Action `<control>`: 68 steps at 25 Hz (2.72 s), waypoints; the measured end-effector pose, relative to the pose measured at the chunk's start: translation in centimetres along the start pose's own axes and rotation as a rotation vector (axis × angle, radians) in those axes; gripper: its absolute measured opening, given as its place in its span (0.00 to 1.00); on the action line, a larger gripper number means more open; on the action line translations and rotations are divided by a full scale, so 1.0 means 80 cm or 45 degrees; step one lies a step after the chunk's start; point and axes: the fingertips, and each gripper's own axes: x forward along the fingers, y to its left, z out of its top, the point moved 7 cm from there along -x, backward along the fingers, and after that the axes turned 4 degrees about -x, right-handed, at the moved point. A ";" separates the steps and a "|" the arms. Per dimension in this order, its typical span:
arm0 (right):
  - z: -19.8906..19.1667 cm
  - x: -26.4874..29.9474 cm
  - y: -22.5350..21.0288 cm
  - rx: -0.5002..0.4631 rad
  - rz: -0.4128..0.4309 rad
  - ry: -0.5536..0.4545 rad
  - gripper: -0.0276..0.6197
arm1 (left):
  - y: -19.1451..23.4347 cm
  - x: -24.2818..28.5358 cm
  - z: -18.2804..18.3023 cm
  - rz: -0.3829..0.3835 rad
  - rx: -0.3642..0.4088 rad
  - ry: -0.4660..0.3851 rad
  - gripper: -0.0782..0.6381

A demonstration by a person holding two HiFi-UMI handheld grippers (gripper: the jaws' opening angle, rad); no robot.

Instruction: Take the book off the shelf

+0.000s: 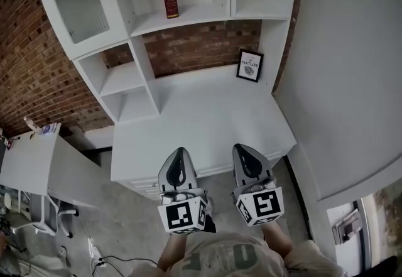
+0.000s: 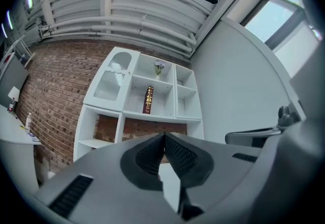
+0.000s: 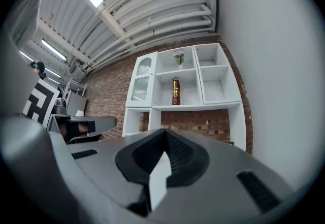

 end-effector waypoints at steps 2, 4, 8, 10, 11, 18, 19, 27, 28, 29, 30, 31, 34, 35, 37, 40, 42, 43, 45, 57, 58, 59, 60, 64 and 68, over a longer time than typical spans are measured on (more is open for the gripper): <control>-0.004 0.044 -0.001 0.005 0.001 0.007 0.06 | 0.024 0.037 -0.001 0.005 -0.008 0.004 0.13; -0.005 0.089 0.000 0.002 0.012 0.008 0.06 | 0.049 0.073 -0.001 0.013 -0.003 0.005 0.13; -0.007 0.176 0.001 -0.016 0.031 -0.004 0.06 | 0.097 0.144 -0.001 0.019 0.016 -0.007 0.13; -0.010 0.212 0.000 -0.015 0.026 -0.002 0.06 | 0.116 0.175 -0.001 0.016 0.006 -0.006 0.13; -0.012 0.227 -0.001 -0.016 0.022 0.003 0.06 | 0.124 0.188 -0.002 0.014 0.004 -0.004 0.13; -0.029 0.295 -0.010 -0.028 -0.004 0.060 0.06 | 0.163 0.254 -0.025 0.012 -0.113 0.051 0.13; -0.031 0.300 -0.013 -0.032 -0.008 0.065 0.06 | 0.163 0.261 -0.027 0.009 -0.120 0.054 0.13; -0.037 0.323 -0.038 0.003 0.013 0.049 0.06 | 0.143 0.285 -0.035 0.020 -0.116 0.045 0.13; -0.040 0.325 -0.041 0.012 0.020 0.053 0.06 | 0.141 0.285 -0.034 0.032 -0.108 0.049 0.13; -0.043 0.327 -0.045 0.022 0.024 0.054 0.06 | 0.138 0.286 -0.032 0.038 -0.101 0.050 0.13; -0.044 0.329 -0.050 0.028 0.023 0.051 0.06 | 0.135 0.287 -0.029 0.038 -0.097 0.046 0.13; -0.043 0.330 -0.054 0.028 0.017 0.046 0.06 | 0.134 0.287 -0.027 0.038 -0.097 0.038 0.13; -0.042 0.334 -0.062 0.037 0.001 0.031 0.06 | 0.138 0.289 -0.026 0.069 -0.108 0.037 0.13; -0.044 0.335 -0.064 0.045 0.001 0.031 0.06 | 0.138 0.289 -0.024 0.080 -0.104 0.040 0.13; -0.048 0.334 -0.067 0.059 0.005 0.036 0.06 | 0.135 0.289 -0.021 0.084 -0.086 0.041 0.13; -0.050 0.332 -0.073 0.074 0.005 0.035 0.06 | 0.127 0.294 -0.019 0.076 -0.073 0.030 0.13; -0.047 0.332 -0.076 0.069 0.010 0.031 0.06 | 0.124 0.297 -0.013 0.088 -0.067 0.016 0.13; -0.045 0.331 -0.077 0.064 0.013 0.028 0.06 | 0.122 0.299 -0.009 0.092 -0.061 0.009 0.13; -0.044 0.331 -0.080 0.073 0.021 0.021 0.06 | 0.117 0.305 0.001 0.066 -0.049 -0.008 0.13; -0.035 0.321 -0.092 0.126 0.058 -0.024 0.06 | 0.073 0.428 0.155 -0.216 0.133 -0.274 0.62; -0.034 0.319 -0.096 0.130 0.047 -0.027 0.06 | 0.074 0.445 0.175 -0.222 0.134 -0.309 0.62; -0.032 0.318 -0.100 0.135 0.037 -0.029 0.06 | 0.075 0.462 0.195 -0.230 0.117 -0.337 0.63; -0.031 0.316 -0.104 0.140 0.028 -0.031 0.06 | 0.076 0.480 0.211 -0.233 0.089 -0.353 0.63; -0.024 0.306 -0.119 0.141 -0.017 -0.048 0.06 | 0.085 0.566 0.248 -0.136 0.111 -0.267 0.65; -0.031 0.293 -0.137 0.172 -0.063 -0.010 0.06 | 0.095 0.639 0.250 -0.024 0.182 -0.104 0.65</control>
